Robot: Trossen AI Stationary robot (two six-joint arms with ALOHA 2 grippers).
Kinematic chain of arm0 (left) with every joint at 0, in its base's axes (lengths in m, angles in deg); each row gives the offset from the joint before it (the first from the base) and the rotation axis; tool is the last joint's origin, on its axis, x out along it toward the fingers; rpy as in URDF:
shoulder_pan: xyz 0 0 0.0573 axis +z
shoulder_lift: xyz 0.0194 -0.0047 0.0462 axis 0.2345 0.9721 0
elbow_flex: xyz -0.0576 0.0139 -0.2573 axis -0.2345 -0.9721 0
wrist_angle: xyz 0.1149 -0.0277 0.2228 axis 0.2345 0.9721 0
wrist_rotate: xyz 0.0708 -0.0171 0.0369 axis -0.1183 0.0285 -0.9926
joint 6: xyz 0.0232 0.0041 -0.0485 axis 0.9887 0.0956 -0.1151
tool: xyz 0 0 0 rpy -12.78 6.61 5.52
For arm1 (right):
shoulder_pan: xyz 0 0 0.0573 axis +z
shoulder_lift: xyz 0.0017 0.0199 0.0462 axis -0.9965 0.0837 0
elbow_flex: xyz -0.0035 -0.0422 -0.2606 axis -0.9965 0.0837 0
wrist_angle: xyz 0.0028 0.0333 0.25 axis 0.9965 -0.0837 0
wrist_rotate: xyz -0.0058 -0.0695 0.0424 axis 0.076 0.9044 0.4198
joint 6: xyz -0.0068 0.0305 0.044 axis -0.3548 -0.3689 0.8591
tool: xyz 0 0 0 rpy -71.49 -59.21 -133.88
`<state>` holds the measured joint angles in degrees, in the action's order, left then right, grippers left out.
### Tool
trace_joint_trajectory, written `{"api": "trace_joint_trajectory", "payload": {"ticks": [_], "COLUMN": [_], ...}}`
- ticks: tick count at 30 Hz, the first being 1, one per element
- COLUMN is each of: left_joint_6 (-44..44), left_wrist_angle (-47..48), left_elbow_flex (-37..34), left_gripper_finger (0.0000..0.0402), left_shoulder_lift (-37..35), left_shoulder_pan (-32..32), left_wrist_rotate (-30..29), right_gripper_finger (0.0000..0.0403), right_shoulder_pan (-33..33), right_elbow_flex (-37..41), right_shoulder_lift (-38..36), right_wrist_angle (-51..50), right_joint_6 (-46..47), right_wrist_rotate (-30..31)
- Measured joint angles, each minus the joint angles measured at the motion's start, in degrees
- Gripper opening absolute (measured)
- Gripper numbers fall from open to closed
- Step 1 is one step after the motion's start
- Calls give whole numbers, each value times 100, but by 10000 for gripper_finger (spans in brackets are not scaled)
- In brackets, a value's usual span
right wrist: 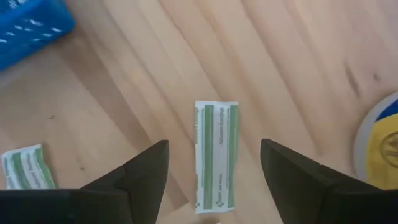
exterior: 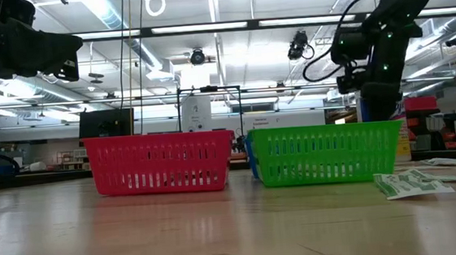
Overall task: Pick & Place First Aid Supplies
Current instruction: Put the green bandage pack into the green bin
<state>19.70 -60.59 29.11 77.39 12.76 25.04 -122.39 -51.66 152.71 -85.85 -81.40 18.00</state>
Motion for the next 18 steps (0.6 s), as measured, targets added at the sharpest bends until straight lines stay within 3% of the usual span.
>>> {"api": "trace_joint_trajectory", "payload": {"ticks": [18], "left_joint_6": [0], "left_wrist_angle": [2], "left_elbow_flex": [2], "left_gripper_finger": [25], "left_shoulder_lift": [0], "left_shoulder_pan": [0], "left_wrist_rotate": [-2], "right_gripper_finger": [257], "right_shoulder_pan": [-511], "right_elbow_flex": [-88], "right_shoulder_lift": [1236], "right_wrist_angle": [385], "right_joint_6": [-1008], "right_wrist_rotate": [-180]}}
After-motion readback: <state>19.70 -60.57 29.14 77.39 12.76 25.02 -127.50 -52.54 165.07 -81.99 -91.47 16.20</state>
